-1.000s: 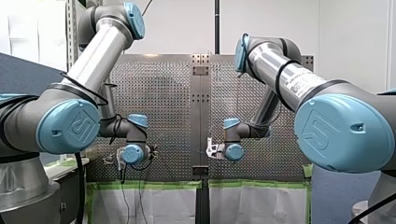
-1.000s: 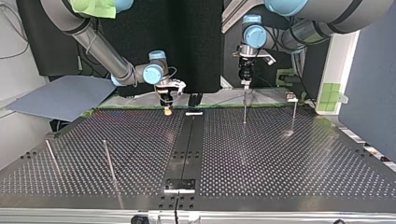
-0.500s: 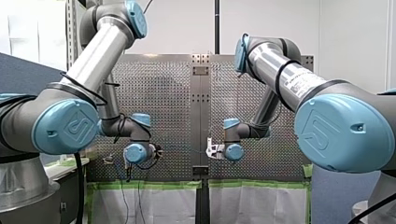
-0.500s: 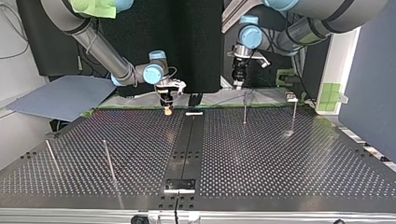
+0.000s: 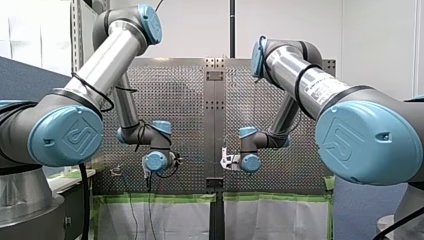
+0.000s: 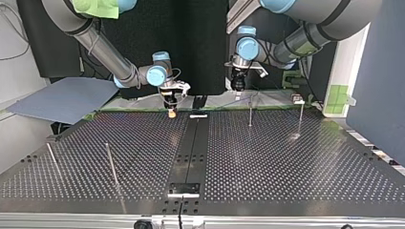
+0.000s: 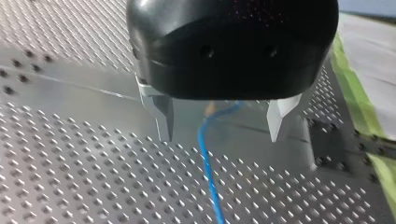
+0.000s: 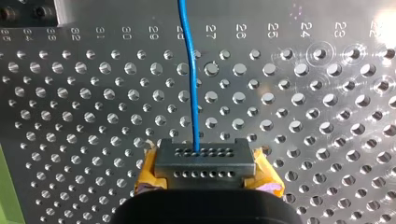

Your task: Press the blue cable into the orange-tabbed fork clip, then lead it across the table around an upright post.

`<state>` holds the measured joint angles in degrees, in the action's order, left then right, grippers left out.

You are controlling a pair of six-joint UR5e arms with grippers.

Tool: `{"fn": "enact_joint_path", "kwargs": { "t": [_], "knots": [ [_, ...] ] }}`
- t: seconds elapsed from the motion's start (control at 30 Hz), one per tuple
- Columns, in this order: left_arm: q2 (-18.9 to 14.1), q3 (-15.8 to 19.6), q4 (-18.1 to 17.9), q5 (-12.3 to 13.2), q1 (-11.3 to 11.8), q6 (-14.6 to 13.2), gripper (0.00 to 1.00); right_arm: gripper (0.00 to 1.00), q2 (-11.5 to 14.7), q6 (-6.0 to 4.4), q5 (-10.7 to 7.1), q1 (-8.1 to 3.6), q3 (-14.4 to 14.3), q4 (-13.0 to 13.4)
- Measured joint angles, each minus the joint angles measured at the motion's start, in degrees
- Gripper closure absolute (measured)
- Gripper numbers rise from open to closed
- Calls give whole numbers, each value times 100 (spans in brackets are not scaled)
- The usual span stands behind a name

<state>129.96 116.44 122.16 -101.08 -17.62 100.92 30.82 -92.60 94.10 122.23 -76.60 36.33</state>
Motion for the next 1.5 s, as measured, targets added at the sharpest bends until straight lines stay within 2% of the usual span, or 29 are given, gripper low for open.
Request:
{"fn": "enact_joint_path", "kwargs": {
  "t": [0.2,0.47,0.9,1.23,1.27,1.3,1.33,1.37,1.4,1.43,1.5],
  "knots": [
    [291,-339,66,-269,13,-15,0,100,0,2,-5,0,-1,-33],
    [355,-689,108,-340,31,-42,0,100,-1,16,-5,20,-1,-37],
    [358,-756,249,-423,46,-302,0,100,1,29,-5,29,0,-37],
    [354,-757,251,-377,23,-427,0,100,1,30,-5,30,-2,-53],
    [355,-757,249,-375,22,-430,19,100,1,30,-5,30,-2,-56],
    [354,-757,248,-377,21,-430,33,100,1,30,-5,30,-2,-59],
    [355,-757,248,-380,21,-429,33,100,1,30,-5,30,-2,-60],
    [354,-757,248,-389,21,-428,45,100,0,30,-5,31,-1,-60],
    [353,-757,248,-397,19,-427,68,100,0,30,-5,31,-1,-62],
    [353,-757,248,-405,18,-427,68,100,1,30,-6,31,-1,-63],
    [351,-757,246,-416,18,-430,92,100,3,30,-5,31,0,-67]
  ]
}}
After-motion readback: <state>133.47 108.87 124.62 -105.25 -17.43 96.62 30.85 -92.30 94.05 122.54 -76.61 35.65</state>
